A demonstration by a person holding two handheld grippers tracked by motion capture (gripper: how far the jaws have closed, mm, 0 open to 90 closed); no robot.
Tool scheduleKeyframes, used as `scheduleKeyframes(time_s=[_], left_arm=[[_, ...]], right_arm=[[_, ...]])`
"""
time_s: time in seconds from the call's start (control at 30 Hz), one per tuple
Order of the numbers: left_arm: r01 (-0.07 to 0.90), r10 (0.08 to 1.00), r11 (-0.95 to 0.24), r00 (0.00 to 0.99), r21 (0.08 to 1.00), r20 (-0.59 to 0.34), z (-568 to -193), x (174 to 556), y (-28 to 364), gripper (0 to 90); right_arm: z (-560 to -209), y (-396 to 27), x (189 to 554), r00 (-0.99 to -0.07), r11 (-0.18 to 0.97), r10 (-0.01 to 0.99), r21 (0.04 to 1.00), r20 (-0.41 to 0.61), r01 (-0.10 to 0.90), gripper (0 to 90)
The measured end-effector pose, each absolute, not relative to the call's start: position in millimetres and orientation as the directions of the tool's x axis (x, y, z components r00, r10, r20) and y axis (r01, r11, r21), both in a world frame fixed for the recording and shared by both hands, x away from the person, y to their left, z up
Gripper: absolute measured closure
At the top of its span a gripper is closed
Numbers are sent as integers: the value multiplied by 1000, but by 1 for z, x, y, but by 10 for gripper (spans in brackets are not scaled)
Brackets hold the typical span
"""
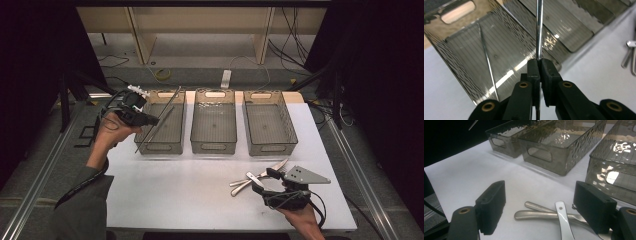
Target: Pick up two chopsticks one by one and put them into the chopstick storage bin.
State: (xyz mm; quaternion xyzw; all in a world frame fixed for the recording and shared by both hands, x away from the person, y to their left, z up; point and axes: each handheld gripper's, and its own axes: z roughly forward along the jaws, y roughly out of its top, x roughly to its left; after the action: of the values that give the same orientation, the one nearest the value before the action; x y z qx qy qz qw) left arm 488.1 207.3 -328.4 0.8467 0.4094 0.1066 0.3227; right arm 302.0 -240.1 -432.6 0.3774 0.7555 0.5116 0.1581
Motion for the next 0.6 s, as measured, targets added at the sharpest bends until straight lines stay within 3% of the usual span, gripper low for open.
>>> scheduleKeyframes(time_s=[0.6], left_arm=[[645,845,-342,529,684,-76,-336,528,215,850]], right_arm=[[-433,-241,302,-670,189,727,893,153,409,268]])
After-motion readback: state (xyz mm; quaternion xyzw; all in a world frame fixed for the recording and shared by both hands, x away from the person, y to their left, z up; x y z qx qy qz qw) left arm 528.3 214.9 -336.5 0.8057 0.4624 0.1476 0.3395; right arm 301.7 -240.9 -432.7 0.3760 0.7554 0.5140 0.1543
